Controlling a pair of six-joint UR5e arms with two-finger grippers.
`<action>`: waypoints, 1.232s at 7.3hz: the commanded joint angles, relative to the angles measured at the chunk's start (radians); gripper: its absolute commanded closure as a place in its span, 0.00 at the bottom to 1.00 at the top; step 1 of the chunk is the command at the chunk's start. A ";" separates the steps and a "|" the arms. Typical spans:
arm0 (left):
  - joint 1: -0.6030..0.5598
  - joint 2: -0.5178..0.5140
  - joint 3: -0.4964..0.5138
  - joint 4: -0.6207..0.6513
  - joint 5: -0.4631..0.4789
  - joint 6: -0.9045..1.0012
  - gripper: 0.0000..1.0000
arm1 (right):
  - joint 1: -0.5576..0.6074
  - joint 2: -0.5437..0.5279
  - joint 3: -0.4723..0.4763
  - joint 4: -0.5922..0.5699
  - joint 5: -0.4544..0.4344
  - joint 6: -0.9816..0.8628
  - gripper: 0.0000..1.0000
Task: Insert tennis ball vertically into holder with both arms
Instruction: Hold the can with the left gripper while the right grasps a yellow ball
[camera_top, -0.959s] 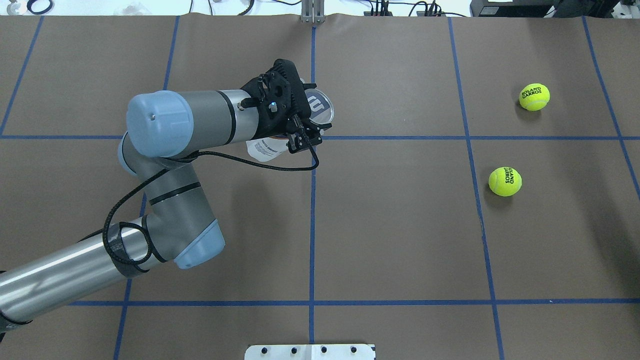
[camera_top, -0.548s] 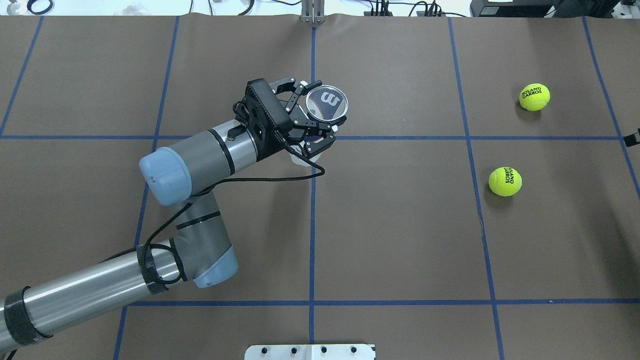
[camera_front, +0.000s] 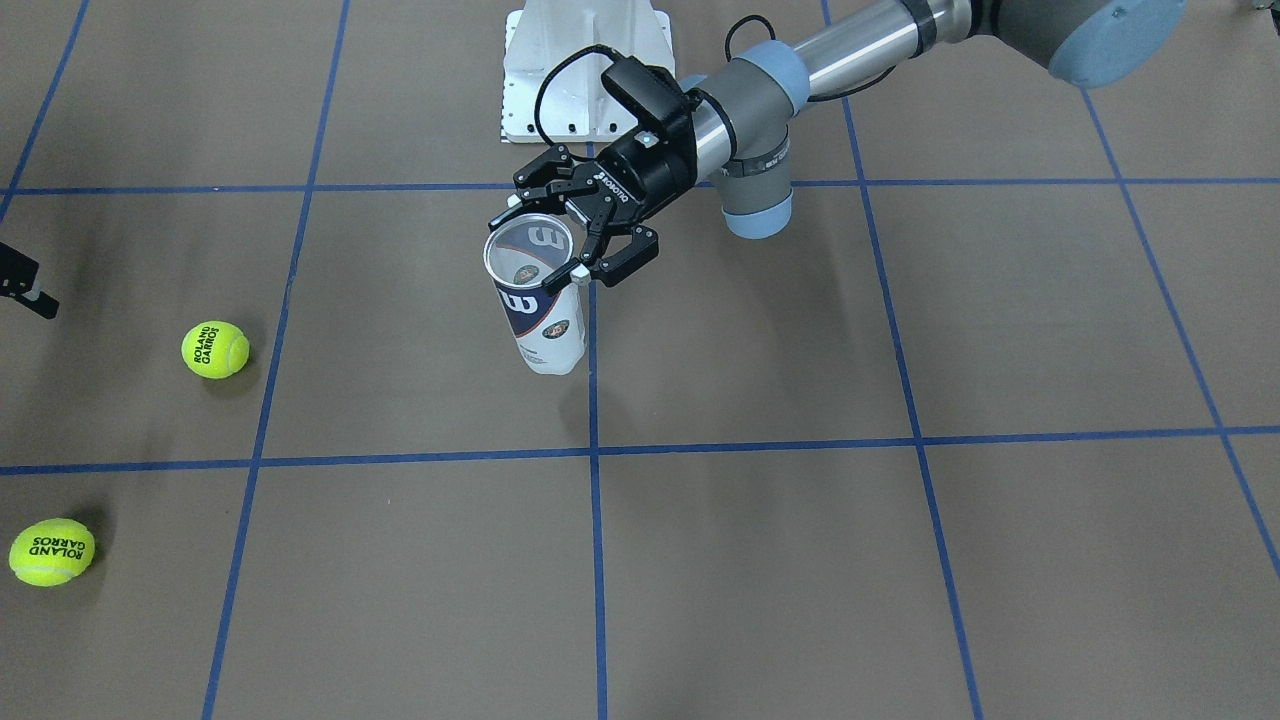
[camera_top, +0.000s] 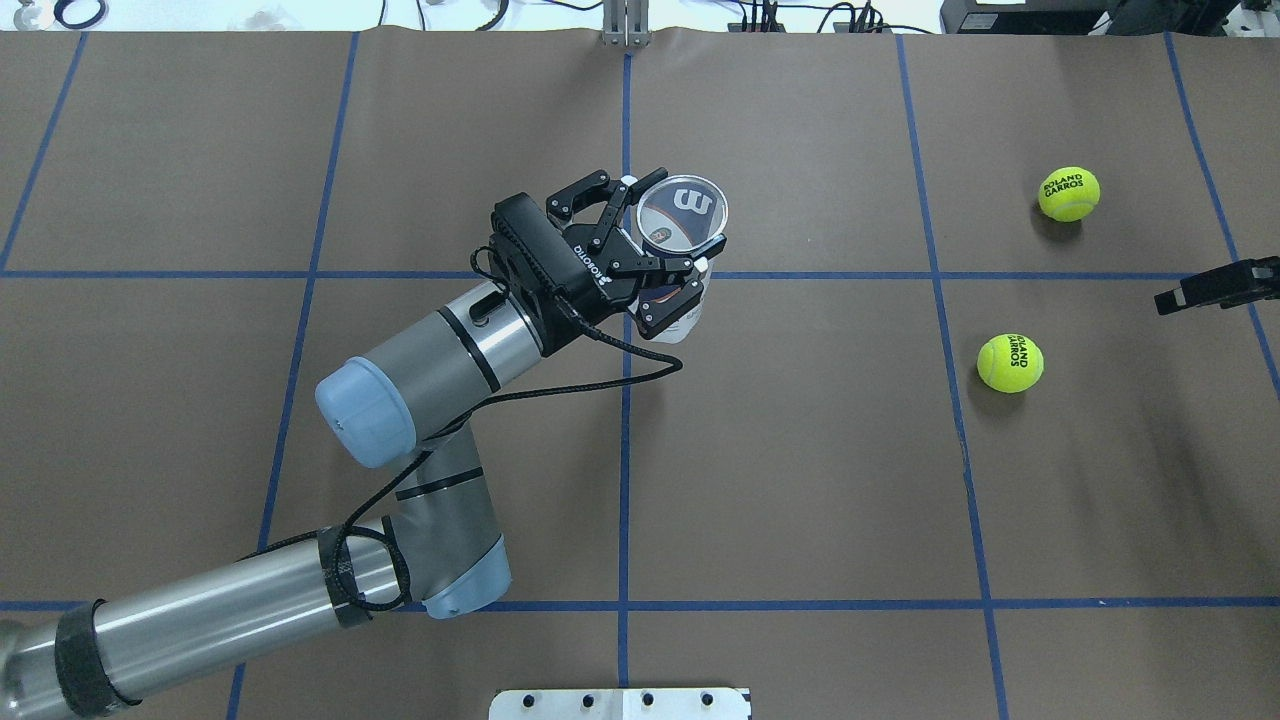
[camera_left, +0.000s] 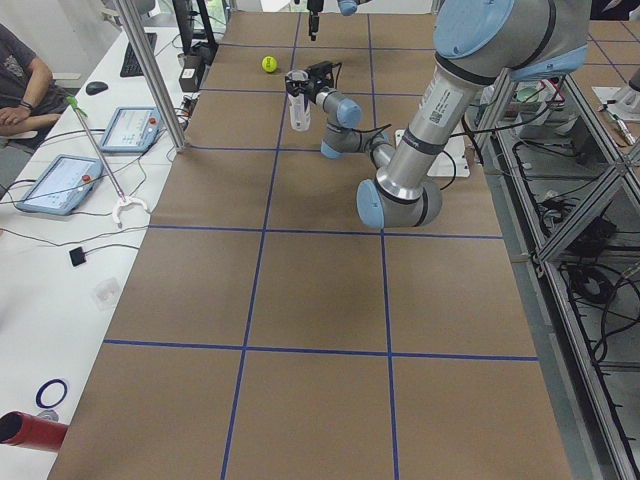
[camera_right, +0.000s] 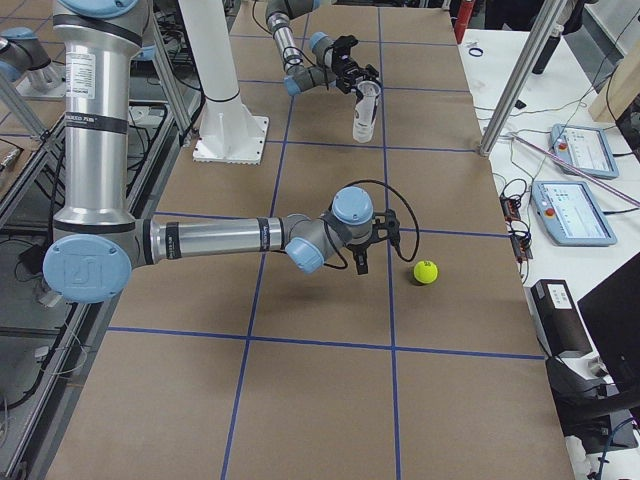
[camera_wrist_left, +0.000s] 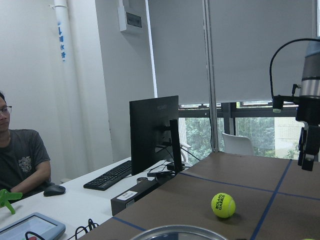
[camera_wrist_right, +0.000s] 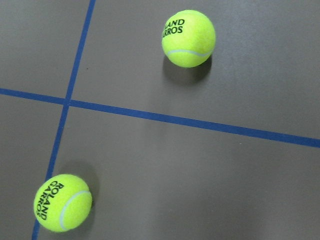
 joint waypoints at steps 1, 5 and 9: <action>0.004 0.004 0.009 -0.027 0.007 -0.004 0.19 | -0.142 0.004 0.055 0.007 -0.124 0.086 0.00; 0.006 0.006 0.023 -0.064 0.015 -0.006 0.19 | -0.314 0.011 0.099 -0.003 -0.287 0.199 0.00; 0.006 0.007 0.051 -0.085 0.015 -0.024 0.19 | -0.357 0.117 0.073 -0.181 -0.342 0.193 0.00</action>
